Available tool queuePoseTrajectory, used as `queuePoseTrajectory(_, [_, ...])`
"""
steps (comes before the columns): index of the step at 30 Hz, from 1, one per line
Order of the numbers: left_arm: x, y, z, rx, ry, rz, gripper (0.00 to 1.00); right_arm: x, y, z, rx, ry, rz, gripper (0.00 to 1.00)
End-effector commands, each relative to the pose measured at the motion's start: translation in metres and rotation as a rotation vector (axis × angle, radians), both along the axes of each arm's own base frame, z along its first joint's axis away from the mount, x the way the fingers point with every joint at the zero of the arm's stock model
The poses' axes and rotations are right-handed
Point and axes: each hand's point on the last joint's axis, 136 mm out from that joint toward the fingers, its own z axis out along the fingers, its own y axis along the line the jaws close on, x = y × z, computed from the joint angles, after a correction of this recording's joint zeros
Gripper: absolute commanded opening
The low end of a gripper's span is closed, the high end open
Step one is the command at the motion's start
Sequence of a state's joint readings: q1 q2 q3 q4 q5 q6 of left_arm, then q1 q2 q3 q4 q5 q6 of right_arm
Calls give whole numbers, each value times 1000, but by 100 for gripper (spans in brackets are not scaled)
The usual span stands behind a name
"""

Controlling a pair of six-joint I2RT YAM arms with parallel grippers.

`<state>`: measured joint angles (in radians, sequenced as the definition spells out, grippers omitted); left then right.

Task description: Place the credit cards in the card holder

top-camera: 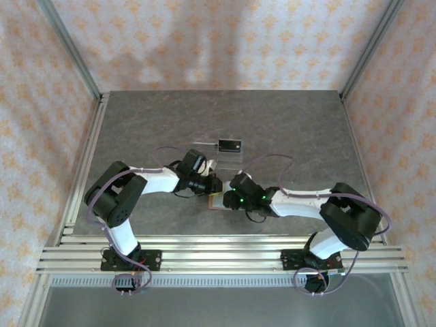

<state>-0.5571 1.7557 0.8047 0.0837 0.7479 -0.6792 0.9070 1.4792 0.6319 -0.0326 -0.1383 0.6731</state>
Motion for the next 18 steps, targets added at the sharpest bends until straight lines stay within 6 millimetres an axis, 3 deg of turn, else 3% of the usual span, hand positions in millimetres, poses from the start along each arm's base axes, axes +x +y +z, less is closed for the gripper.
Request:
queuePoseTrajectory(1, [-4,8,-18,70,2,-12,16,3,-52,-1,-229,-28,-129,46])
queuePoseTrajectory(4, [-5,9,-20,66,5,-12,16,4,-63,7,-257,-50,-148,53])
queuePoseTrajectory(9, [-4,5,-22,51,11,-18,16,-2,-56,24,-209,-65,-74,74])
queuePoseTrajectory(12, [-2,3,-20,36,6,-12,16,-4,-61,38,-237,-110,-32,76])
queuePoseTrajectory(18, [-2,2,-22,34,17,-17,16,-6,-37,53,-255,-159,92,79])
